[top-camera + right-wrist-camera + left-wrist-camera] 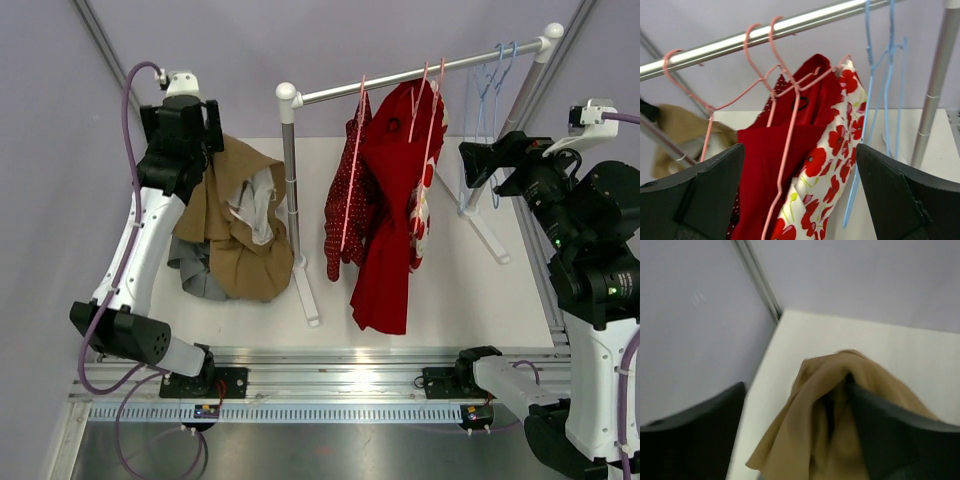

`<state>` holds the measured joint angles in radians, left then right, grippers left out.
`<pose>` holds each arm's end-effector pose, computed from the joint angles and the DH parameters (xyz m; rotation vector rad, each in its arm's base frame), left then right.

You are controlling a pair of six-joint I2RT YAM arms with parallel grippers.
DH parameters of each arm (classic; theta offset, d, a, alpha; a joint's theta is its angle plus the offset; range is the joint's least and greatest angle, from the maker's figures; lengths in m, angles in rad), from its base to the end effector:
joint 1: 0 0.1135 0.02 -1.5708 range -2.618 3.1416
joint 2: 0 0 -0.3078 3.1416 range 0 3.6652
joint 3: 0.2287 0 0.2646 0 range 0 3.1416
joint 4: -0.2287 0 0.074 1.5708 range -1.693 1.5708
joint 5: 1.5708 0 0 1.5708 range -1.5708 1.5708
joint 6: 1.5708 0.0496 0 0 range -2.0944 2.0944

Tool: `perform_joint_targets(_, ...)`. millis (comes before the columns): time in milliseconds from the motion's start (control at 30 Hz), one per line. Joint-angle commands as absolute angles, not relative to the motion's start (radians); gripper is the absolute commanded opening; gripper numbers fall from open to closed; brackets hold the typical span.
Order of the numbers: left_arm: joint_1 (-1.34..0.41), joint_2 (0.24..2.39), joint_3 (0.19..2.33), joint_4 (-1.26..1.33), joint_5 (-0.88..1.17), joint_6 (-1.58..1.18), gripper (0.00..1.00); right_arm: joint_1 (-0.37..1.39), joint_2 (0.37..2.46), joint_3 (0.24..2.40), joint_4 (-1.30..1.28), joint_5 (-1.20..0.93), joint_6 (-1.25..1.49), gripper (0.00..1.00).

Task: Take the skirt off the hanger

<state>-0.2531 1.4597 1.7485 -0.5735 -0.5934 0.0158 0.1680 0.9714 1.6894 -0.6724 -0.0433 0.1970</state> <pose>0.3229 -0.0549 0.5180 -0.1651 1.8148 0.3817 0.1223 0.0229 0.5880 -0.0125 1.5339 0.3240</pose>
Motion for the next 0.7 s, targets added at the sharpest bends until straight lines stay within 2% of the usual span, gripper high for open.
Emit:
perform_joint_targets(0,-0.167,1.46,1.613,-0.607,-0.437,-0.172,0.99,0.167,0.979,1.704,-0.598,-0.225,0.181,0.99)
perform_joint_targets(167,-0.178,1.275,1.389,-0.583,-0.382,-0.278,0.99,0.167,1.097,1.75,-0.603,-0.25,0.196,0.98)
perform_joint_targets(300,-0.222,1.093,1.258,-0.636,-0.336,-0.311,0.99,0.169,1.187,1.778,-0.595,-0.232,0.192,0.85)
perform_joint_targets(500,-0.314,0.837,1.086,-0.744,-0.31,-0.391,0.99,0.167,1.285,1.807,-0.555,-0.18,0.189,0.73)
perform_joint_targets(667,-0.327,0.706,0.959,-0.781,-0.284,-0.439,0.99,0.167,1.334,1.819,-0.525,-0.176,0.201,0.57)
